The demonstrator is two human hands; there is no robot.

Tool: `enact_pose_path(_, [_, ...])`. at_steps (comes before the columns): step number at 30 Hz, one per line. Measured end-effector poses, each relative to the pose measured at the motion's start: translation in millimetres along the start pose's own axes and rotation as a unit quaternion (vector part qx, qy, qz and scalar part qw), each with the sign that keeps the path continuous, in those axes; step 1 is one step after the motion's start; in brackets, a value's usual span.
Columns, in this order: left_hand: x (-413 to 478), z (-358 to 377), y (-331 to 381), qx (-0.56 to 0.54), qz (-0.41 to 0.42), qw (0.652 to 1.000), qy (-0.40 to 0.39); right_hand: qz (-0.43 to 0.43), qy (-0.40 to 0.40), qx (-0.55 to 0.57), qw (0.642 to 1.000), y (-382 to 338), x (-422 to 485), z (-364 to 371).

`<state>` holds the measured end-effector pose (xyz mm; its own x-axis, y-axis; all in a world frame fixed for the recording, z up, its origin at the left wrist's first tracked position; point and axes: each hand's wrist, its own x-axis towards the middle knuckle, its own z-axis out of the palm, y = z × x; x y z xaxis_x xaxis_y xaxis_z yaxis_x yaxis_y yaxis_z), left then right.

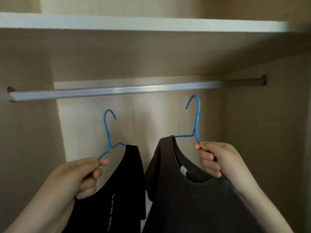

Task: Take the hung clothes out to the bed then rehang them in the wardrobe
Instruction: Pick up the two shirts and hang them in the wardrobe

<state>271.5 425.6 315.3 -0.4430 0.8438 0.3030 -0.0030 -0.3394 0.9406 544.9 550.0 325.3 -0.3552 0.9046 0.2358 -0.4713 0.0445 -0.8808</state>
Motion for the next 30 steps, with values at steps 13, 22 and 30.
enact_pose_path(13, [141, 174, 20, 0.009, 0.096, 0.994, -0.053, -0.162, 0.120, 0.034, 0.979, -76, 137, -73])
enact_pose_path(22, [186, 257, -6, 0.005, 0.040, 0.996, -0.083, -0.098, 0.188, -0.025, 0.977, -73, 224, -128])
enact_pose_path(30, [192, 298, -25, -0.060, -0.053, 0.984, -0.156, -0.024, 0.206, -0.107, 0.972, -84, 221, -171])
